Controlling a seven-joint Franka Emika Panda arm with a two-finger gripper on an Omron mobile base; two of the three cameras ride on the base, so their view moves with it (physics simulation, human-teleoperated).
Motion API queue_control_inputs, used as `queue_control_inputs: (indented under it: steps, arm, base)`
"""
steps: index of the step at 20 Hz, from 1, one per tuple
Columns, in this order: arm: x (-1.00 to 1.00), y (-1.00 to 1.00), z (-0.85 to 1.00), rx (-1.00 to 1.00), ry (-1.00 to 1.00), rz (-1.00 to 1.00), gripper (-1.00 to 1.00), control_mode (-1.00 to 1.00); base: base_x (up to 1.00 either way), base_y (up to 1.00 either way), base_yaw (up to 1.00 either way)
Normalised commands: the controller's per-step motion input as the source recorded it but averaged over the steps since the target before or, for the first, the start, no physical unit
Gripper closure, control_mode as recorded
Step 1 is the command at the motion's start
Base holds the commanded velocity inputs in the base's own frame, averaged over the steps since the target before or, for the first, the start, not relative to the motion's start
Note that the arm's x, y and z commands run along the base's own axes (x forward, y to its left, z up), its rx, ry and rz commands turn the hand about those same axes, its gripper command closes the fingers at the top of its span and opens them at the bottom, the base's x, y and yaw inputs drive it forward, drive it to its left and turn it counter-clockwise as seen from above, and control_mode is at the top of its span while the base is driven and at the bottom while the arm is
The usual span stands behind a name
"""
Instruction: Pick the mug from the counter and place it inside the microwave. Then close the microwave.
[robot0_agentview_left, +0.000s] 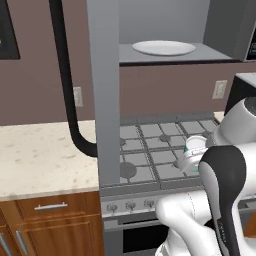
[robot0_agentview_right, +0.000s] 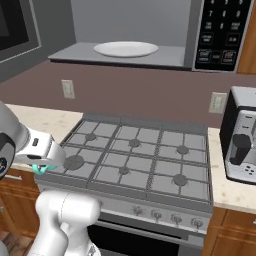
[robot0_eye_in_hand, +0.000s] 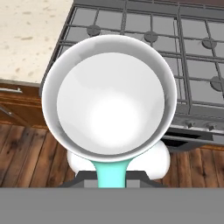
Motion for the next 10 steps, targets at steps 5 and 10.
queue_control_inputs:
  steps: [5,10]
  arm:
    - [0.00,0.00,0.00,0.00,0.00,0.00,1.00,1.00]
    - [0.00,0.00,0.00,0.00,0.00,0.00,1.00,1.00]
  base:
    - [-0.24,0.00,0.00]
    - [-0.16,0.00,-0.04]
